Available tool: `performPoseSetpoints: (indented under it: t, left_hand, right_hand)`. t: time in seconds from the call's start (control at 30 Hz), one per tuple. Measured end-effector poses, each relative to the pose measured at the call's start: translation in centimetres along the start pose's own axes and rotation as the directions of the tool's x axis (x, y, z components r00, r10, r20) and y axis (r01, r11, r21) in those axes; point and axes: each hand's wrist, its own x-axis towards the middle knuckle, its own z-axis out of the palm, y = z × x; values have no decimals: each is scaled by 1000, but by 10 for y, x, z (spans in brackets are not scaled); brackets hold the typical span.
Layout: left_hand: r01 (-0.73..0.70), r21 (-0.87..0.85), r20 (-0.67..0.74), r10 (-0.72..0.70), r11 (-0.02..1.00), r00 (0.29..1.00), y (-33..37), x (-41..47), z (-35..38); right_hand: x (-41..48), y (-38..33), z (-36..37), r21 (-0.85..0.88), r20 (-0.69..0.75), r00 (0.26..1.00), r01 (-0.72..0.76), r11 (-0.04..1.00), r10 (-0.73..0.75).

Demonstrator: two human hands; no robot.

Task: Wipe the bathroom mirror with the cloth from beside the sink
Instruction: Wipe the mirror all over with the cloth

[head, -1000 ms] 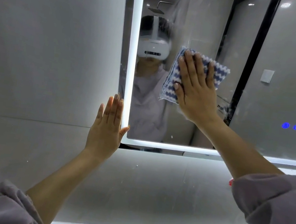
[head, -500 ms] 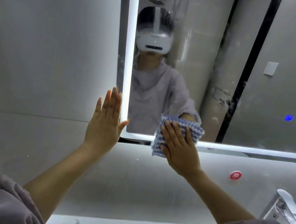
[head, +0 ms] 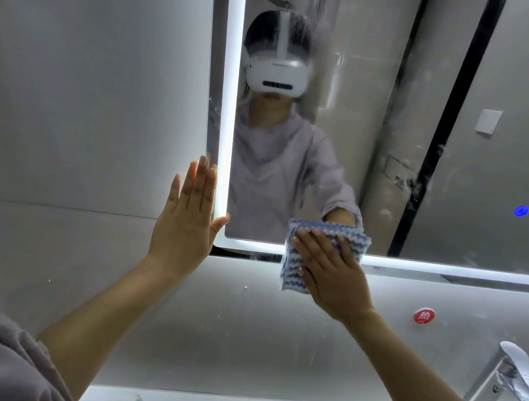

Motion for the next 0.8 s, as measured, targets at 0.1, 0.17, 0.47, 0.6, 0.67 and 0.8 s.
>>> performPoseSetpoints:
  t: [0.1,0.17,0.47,0.6,0.67,0.8]
  left_hand:
    - [0,-11,1,0,1000,1000,1,0,-1]
    - [-3,-3,1,3,1000,1000,1,1,-2]
    - [20,-4,23,-20,1000,1000,4,0,-4]
    - [37,-9,46,-37,999,998,6,-1,-5]
    - [52,-25,54,-50,998,997,8,-2,-3]
    - [52,-33,58,-50,998,997,8,-1,-3]
  right_hand:
    - [26,21,-12,12,-64,991,-118,993,118]
    - [43,39,-22,-11,-88,980,-181,983,180]
    - [69,64,-41,54,-43,945,-321,946,323]
    - [68,62,-39,51,-34,945,-325,944,327]
    - [64,58,-36,49,-31,949,-313,949,314]
    - [47,43,-27,52,-19,964,-263,963,264]
